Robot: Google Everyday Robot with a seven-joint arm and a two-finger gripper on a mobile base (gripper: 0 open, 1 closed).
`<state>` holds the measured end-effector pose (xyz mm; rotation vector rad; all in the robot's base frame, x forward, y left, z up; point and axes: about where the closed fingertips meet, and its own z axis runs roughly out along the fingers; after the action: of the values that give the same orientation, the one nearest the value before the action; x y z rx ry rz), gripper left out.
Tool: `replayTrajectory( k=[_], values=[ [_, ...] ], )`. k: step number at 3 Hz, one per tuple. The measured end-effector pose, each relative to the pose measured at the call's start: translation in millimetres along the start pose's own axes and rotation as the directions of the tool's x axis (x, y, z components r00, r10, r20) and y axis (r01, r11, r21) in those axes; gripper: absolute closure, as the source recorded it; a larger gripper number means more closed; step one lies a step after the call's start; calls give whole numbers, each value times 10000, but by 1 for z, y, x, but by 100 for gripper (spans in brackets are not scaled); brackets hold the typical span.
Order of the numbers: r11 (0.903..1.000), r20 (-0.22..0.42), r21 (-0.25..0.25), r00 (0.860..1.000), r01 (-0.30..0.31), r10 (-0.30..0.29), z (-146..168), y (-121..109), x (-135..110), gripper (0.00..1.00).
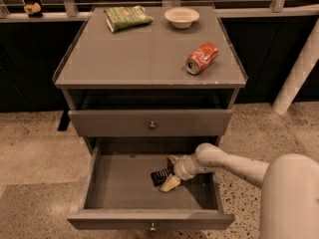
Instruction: Pick rxbar chocolate from middle drawer and place on counter
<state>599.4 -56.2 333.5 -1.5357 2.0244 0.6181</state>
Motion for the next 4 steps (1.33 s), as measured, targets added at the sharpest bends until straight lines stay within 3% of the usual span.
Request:
replayTrajectory(
  k=[2, 3, 4],
  values=[
    [10000, 0, 0, 10000, 0, 0, -7, 0, -5, 84],
    [10000, -1, 0, 10000, 0, 0, -11, 1, -9, 100],
    [10000, -2, 1, 10000, 2, -2, -13, 1, -11, 100]
  ],
)
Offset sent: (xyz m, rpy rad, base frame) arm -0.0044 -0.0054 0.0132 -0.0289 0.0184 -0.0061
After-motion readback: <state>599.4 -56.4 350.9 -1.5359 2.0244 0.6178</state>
